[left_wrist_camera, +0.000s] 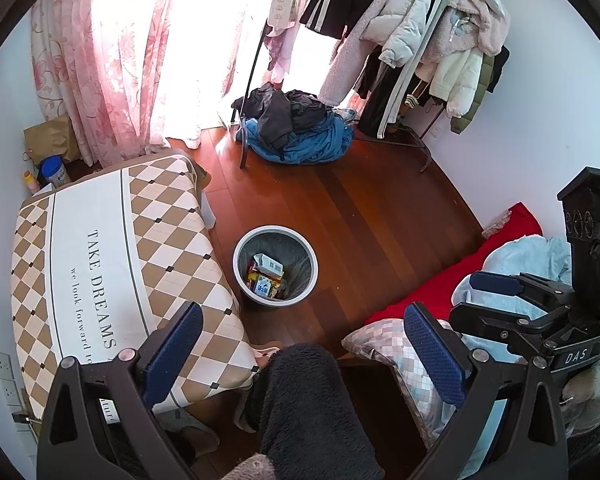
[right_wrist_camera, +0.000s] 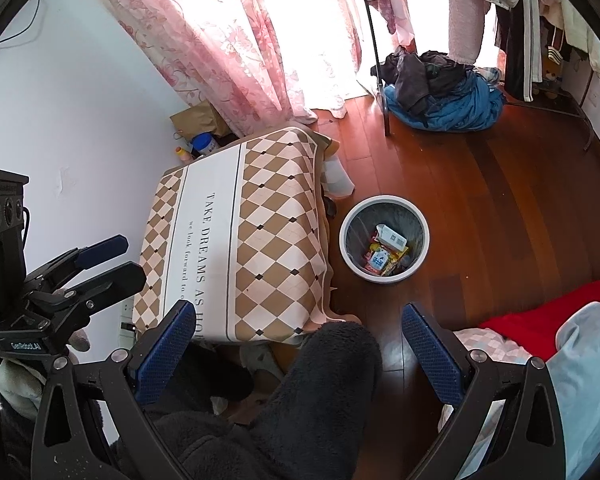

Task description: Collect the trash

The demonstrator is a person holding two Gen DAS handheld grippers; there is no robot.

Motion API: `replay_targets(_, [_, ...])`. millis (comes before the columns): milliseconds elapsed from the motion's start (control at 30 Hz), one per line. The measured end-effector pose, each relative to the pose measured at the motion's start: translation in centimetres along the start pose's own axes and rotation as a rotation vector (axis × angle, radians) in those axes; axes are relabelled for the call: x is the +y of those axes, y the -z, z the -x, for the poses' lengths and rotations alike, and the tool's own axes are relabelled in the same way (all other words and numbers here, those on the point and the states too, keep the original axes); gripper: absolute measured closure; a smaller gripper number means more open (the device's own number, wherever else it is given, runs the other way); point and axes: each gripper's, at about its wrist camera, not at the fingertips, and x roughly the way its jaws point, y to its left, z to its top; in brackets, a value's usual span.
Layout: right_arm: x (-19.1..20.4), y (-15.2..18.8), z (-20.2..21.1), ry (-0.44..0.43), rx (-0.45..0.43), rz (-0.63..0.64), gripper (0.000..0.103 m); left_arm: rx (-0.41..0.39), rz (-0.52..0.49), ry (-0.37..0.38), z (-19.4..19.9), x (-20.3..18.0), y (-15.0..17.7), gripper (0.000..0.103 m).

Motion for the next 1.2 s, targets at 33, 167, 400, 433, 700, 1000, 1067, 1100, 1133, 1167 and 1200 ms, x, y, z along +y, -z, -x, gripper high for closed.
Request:
replay_targets(33, [-0.03,-0.04,0.04,0.000,0.001,0.003,0.000,-0.001,0.002,0.001,0.05,0.06,0.01,0.000])
replay_targets(167, [0.02,-0.03,0.03,-0.002,0.003,0.003,0.000,0.000,0.003,0.001,0.05,0.09,0.01,0.000])
replay_targets(400, [0.17,0.01,-0.03,-0.001,0.002,0.001,0.000,-0.001,0.006,0.001,0.26,0.13,0.11,0.000])
replay_targets(433, [0.19,0.02,-0.03,0.000,0.002,0.002,0.000,-0.001,0.006,0.003,0.29,0.11,0.10,0.000])
replay_targets(700, [0.21,0.01,-0.14,-0.005,0.006,0.013,0.000,0.000,0.006,0.002,0.31,0.18,0.23,0.000])
replay_targets(1000, [0.23,-0.07,-0.27,-0.009,0.009,0.013,0.000,0.000,0.010,-0.002,0.48,0.30,0.42,0.000])
replay_targets(1067, [0.27,-0.03,-0.27,-0.006,0.010,0.016,0.000,0.002,0.015,-0.002,0.48,0.22,0.52,0.000])
replay_targets(1100, [0.33,-0.06,-0.29,-0.008,0.008,0.012,0.000,0.001,0.018,0.000,0.51,0.19,0.56,0.000])
replay_targets(1133, [0.35,-0.04,-0.31,-0.008,0.009,0.013,0.000,-0.002,0.019,0.002,0.56,0.12,0.62,0.000])
replay_targets(1167, [0.40,-0.05,-0.30,-0.008,0.007,0.011,0.000,-0.005,0.019,0.002,0.59,0.05,0.65,0.000])
replay_targets(1200, [0.40,-0.02,-0.30,-0.009,0.007,0.010,0.000,-0.005,0.020,0.001,0.58,-0.03,0.64,0.000])
